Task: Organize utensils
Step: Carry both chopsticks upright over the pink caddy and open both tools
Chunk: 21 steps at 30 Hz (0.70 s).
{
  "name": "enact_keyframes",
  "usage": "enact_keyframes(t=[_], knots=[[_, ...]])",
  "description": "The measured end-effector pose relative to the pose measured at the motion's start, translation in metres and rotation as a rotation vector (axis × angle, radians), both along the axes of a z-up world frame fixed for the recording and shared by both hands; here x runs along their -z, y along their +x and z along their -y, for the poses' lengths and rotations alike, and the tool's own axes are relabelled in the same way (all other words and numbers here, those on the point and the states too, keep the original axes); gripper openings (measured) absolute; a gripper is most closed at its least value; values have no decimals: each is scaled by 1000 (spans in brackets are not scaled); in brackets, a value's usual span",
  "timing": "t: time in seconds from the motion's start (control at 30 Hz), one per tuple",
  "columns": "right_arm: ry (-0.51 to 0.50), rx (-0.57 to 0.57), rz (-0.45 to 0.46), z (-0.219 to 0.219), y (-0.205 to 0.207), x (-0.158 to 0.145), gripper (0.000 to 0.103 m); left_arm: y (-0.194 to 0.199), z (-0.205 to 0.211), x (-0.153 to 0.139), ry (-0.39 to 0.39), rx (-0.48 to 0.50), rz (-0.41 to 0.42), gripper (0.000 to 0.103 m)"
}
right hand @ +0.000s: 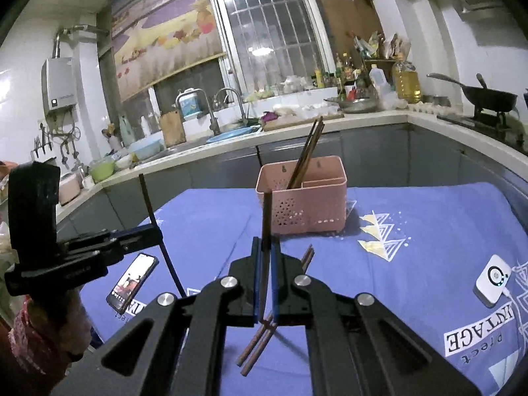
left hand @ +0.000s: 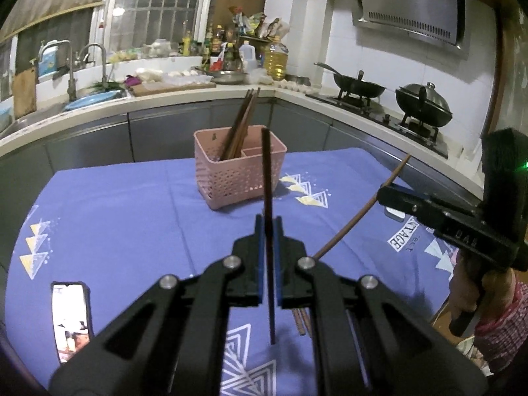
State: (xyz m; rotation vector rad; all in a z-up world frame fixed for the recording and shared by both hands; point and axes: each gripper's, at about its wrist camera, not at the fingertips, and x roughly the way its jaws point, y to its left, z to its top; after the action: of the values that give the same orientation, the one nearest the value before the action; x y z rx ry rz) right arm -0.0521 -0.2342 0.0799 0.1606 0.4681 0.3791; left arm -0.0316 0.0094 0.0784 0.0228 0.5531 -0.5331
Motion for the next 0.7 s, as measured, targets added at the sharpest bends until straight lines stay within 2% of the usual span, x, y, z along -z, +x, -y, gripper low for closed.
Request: enact_keyframes(t=[0.13,0.43,0.7], knots=[[25,-9,9,3,1,-5,5,4,-1,-2,-13,4,-16,4],[33,-8,42,5,-3,-19,5,9,-5,-23,-35,1,39,4],[30,-13,19,2,1,-17,5,20,2,-10,-18,9,2,4]])
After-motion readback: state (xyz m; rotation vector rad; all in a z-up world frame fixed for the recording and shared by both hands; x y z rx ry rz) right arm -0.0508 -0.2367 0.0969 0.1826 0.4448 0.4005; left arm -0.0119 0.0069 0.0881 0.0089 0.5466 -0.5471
